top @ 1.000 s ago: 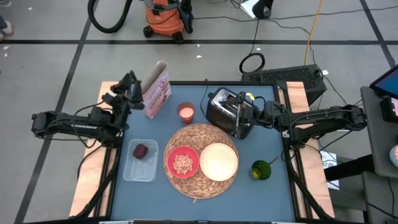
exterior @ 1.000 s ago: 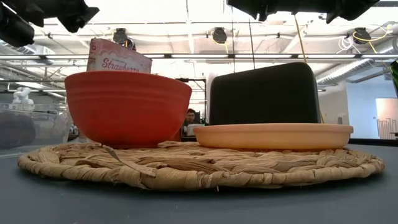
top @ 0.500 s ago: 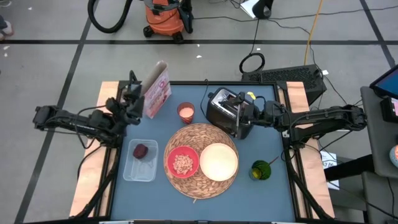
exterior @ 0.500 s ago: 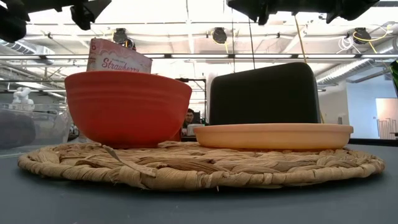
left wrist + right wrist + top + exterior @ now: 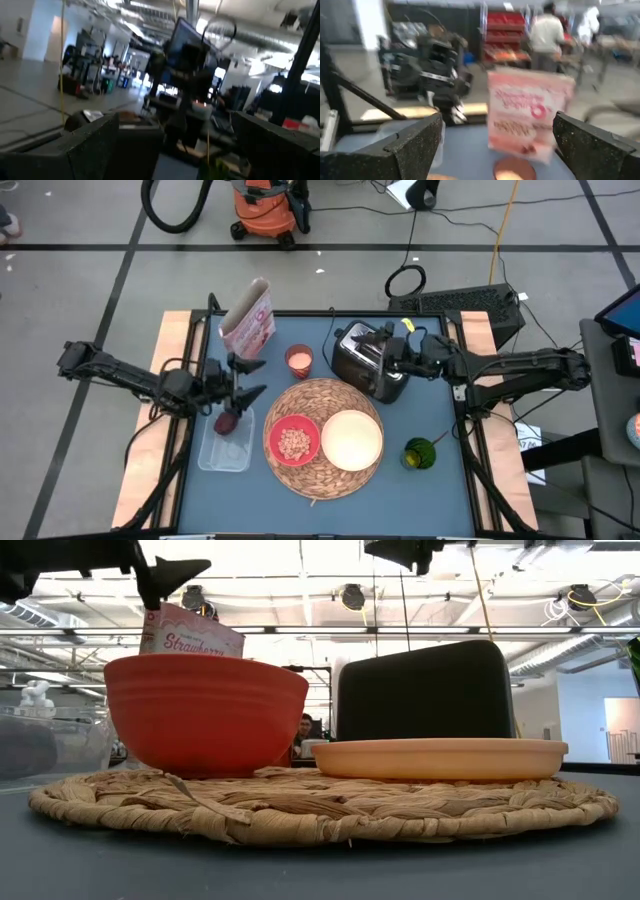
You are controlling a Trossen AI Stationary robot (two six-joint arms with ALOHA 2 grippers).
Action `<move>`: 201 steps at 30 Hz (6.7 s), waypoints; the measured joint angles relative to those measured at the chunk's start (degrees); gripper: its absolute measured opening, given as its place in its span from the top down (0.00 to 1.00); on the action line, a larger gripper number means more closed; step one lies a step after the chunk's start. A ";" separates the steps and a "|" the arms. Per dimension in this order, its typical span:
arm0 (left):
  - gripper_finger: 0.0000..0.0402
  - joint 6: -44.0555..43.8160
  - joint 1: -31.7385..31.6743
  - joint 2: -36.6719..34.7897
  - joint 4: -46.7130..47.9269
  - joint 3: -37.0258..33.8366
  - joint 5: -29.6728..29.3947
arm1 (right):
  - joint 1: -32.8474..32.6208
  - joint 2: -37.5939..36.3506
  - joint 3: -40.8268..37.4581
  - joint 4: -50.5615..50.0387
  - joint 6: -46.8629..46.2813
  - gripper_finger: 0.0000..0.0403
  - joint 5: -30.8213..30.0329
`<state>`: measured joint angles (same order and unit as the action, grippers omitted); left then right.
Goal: Arrange a breakfast setting
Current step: Put the bagel from the toaster to the white plate
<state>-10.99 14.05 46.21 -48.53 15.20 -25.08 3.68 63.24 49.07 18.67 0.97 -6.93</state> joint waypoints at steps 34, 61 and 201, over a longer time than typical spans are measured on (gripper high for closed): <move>0.02 -0.18 1.05 3.81 1.59 0.00 -0.44 | 14.01 0.50 13.17 -60.98 -17.46 0.31 -6.37; 0.02 -0.17 1.05 3.81 1.59 0.00 -0.50 | 13.99 0.50 5.41 -52.28 -14.76 0.63 -6.34; 0.02 -0.21 1.04 3.80 1.57 -0.02 -0.52 | 9.63 -11.03 5.41 -36.59 -25.43 0.89 17.74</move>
<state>-11.20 15.09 50.02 -46.96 15.18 -25.60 13.32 52.21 54.48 -17.91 -24.46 10.81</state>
